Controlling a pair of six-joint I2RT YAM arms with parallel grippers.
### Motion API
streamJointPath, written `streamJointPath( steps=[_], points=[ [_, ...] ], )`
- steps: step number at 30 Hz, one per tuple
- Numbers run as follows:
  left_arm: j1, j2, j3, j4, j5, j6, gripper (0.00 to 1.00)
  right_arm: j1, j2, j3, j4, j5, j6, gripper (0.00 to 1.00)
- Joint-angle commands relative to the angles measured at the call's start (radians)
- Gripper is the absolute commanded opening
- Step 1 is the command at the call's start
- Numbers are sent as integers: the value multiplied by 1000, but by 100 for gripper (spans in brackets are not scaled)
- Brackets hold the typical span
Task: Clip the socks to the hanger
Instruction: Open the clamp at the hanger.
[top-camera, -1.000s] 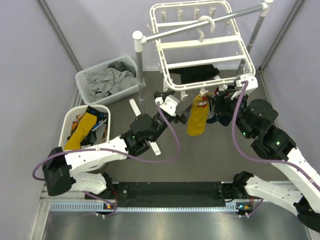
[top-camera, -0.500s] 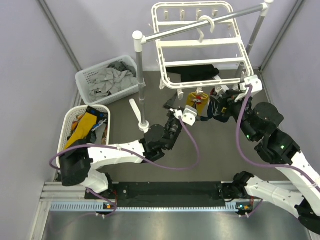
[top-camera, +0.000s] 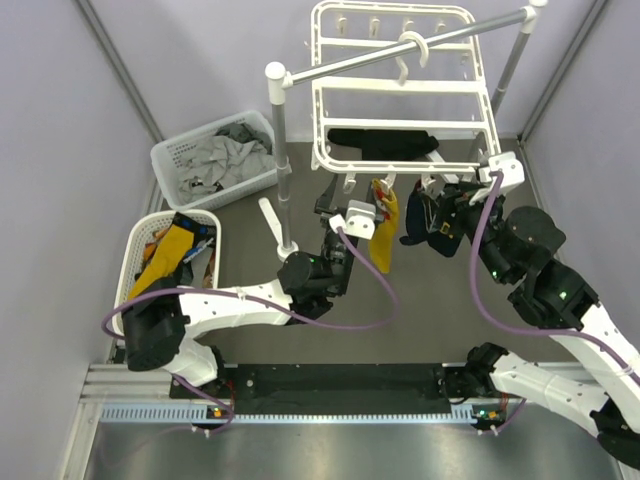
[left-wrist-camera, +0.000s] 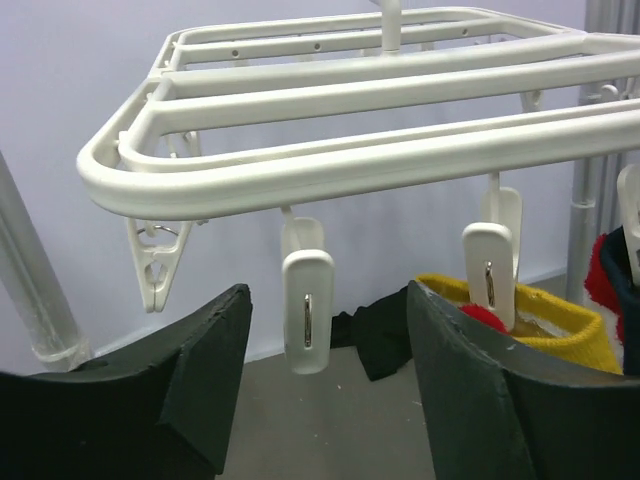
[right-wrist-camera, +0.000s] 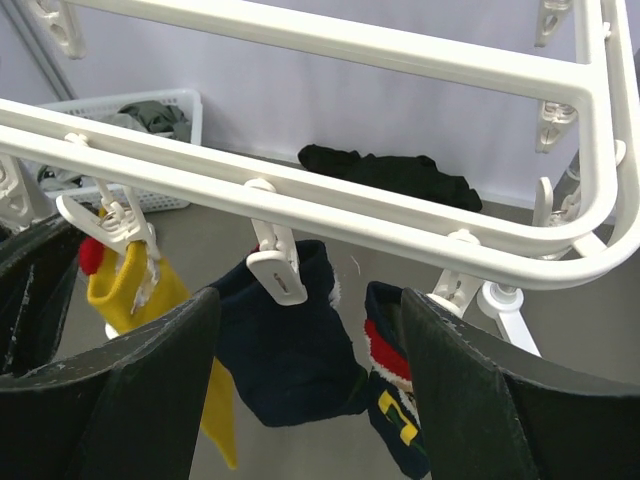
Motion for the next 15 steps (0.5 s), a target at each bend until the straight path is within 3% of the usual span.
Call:
streamJointPath(
  steps=[1,8,15],
  points=[
    [7,10,33,114,-30,34,65,-6,-16,-3,44,16,-12,72],
    [28,-13,27,114,-42,6,47,-6,-17,-3,46,13,-15,72],
    [39,-71,16,-30,16,-130,15,-6,-37,-5,56,12,-13,72]
  ],
)
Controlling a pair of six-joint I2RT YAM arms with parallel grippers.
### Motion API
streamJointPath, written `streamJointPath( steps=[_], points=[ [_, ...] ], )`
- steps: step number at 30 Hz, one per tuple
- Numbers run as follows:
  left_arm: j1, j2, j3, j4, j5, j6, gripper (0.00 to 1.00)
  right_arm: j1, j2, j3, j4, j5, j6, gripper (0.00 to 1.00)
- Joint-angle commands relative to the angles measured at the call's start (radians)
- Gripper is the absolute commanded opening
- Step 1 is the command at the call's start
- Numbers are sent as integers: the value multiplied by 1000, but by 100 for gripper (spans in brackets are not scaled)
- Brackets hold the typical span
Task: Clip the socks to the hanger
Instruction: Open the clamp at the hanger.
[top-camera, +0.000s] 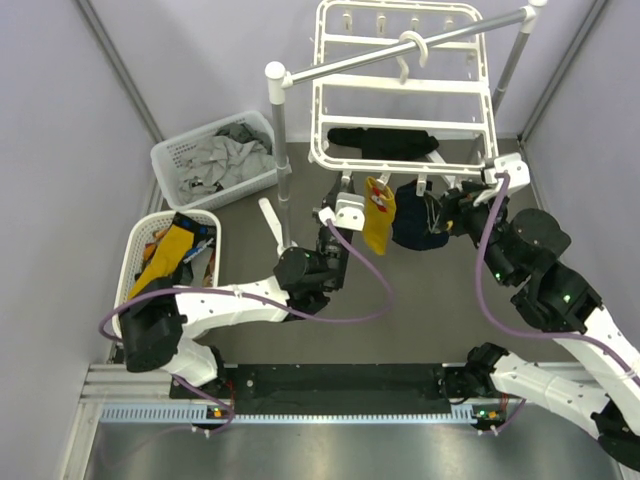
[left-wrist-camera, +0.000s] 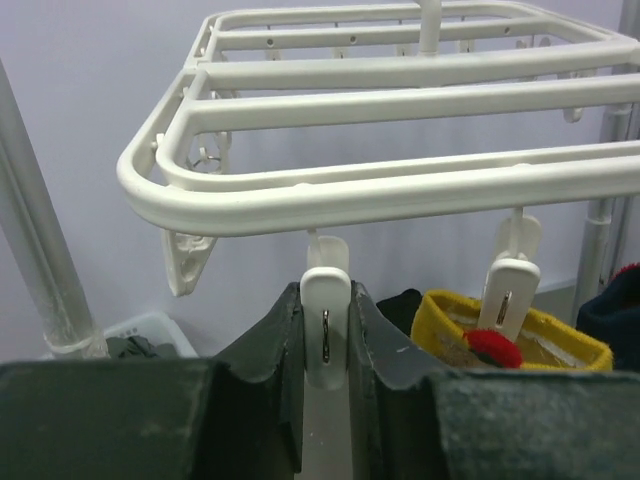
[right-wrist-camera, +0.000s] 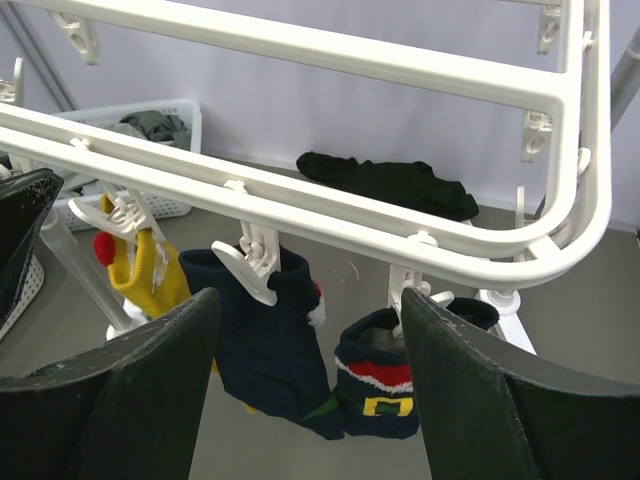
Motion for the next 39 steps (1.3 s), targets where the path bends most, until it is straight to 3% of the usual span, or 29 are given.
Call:
streamJointPath(
  steps=[1,4,20,26,39],
  points=[
    [6,-85,13,-63,48,-101,8,-6,-29,1,52,-2,-9,72],
    [6,-129,9,-159,94,-163,0,-6,-30,25,39,-36,-3,72],
    [15,-195,131,-683,320,-400,0,-6,29,234,-123,-361,152,72],
    [15,-211,156,-758,393,-454,0,-6,100,301,-167,-425,253,72],
    [15,-220,185,-827,472,-514,0,-4,180,272,-143,-476,459,70]
  ],
)
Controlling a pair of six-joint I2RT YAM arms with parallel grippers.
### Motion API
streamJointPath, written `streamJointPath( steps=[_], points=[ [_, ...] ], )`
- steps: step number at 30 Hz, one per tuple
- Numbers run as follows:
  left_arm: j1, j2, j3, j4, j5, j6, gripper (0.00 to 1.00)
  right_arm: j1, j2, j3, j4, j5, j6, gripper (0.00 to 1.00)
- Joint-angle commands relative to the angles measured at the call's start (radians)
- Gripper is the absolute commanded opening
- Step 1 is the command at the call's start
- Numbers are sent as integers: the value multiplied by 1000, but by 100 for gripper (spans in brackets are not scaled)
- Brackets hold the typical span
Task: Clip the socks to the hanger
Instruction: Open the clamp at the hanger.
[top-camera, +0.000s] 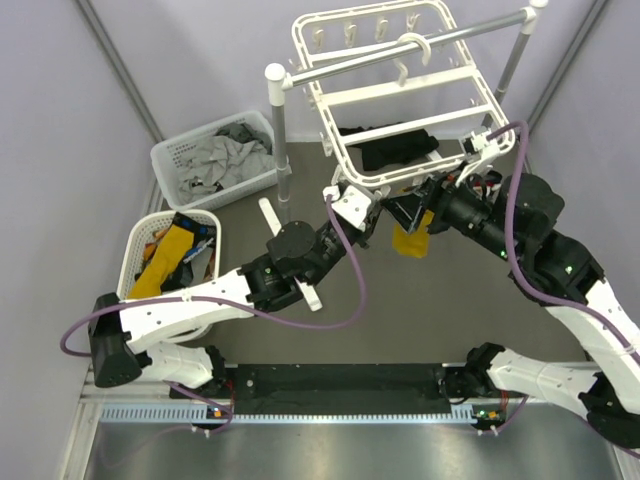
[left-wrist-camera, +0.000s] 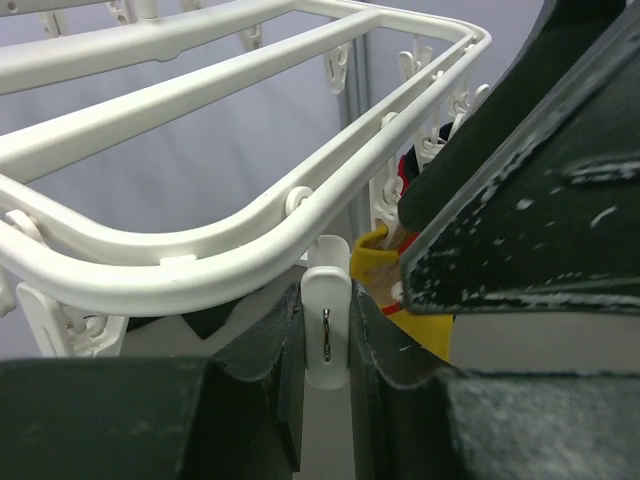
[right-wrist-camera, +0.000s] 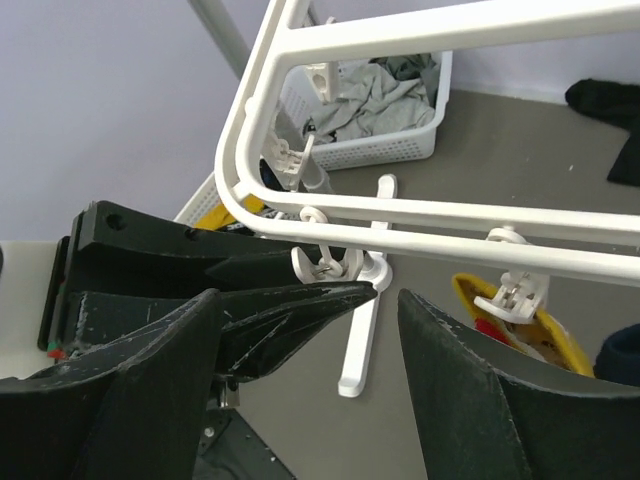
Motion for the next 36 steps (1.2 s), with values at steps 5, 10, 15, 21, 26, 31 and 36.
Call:
streamJointPath(
  steps=[5,10,15,21,26,31,36],
  points=[
    [1,-27,38,-6,48,-47,0,-4,11,-16,59,-4,117,68],
    [1,-26,37,-10,60,-64,0,-4,7,-53,89,48,121,67],
    [1,-23,38,-10,74,-80,0,-53,5,-84,118,33,137,63],
    [1,-17,43,-6,81,-81,0,-79,19,-102,166,-35,146,60],
    [1,-5,52,-6,89,-81,0,-79,28,-113,201,-76,155,57],
    [1,3,60,-8,97,-81,0,-78,39,-111,203,-105,152,51],
    [1,15,69,-3,94,-80,0,-78,42,-117,200,-115,144,41]
  ],
)
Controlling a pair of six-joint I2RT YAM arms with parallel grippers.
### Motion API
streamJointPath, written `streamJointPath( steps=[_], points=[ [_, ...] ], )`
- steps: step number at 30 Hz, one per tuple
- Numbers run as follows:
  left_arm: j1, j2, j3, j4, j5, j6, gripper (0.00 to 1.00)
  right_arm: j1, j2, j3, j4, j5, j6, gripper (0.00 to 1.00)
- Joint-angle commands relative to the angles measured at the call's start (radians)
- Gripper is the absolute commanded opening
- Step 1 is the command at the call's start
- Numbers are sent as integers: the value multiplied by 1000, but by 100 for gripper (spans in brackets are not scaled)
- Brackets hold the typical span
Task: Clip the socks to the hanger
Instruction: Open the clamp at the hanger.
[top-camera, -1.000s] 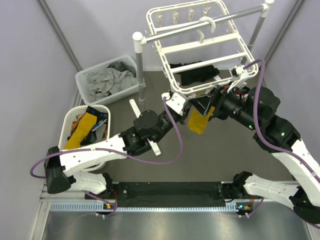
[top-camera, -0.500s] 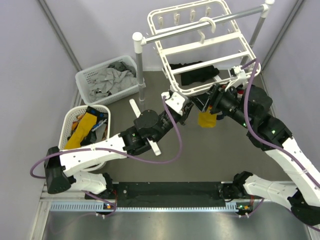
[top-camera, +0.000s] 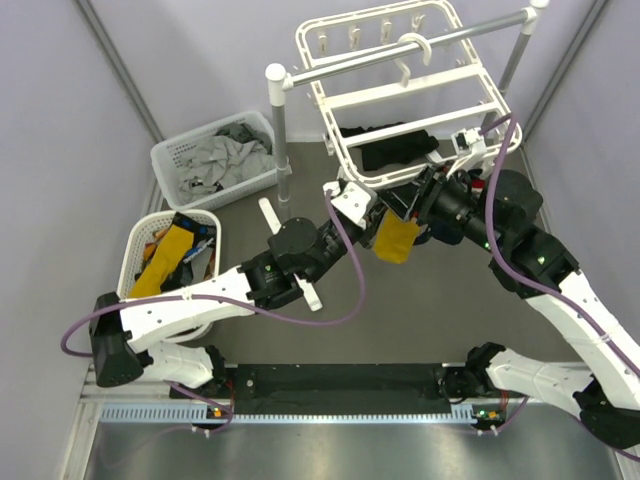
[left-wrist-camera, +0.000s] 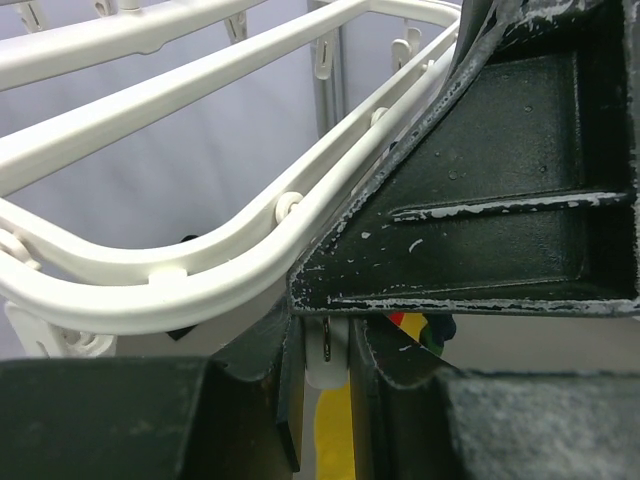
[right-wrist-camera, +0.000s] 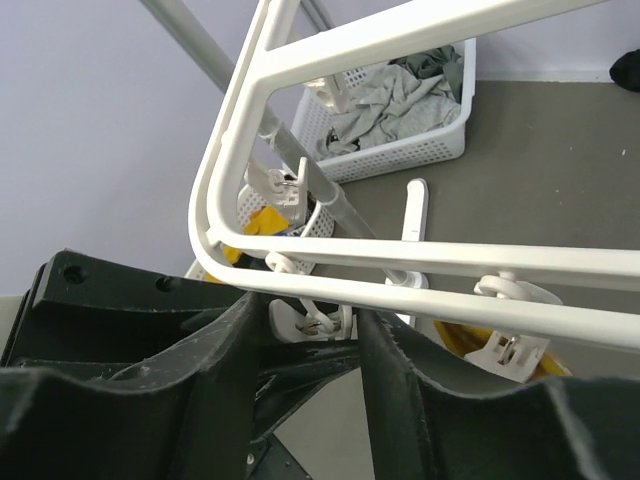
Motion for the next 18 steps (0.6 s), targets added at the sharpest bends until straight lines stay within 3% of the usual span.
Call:
streamJointPath(
  steps=[1,3,8,12,18],
  points=[
    [-7,12,51,29,35,-16,0,-6,11,-3,39,-35,-4,38],
    [-7,15,49,29,29,-16,0,-8,10,0,35,-27,-16,34],
    [-7,6,37,32,16,-17,8,-8,2,-2,25,4,-33,15],
    [-7,-4,26,32,6,-19,25,-8,-1,-2,22,23,-44,6],
    [-6,-40,9,7,-22,-25,55,-8,-10,-6,21,63,-64,4]
  ],
)
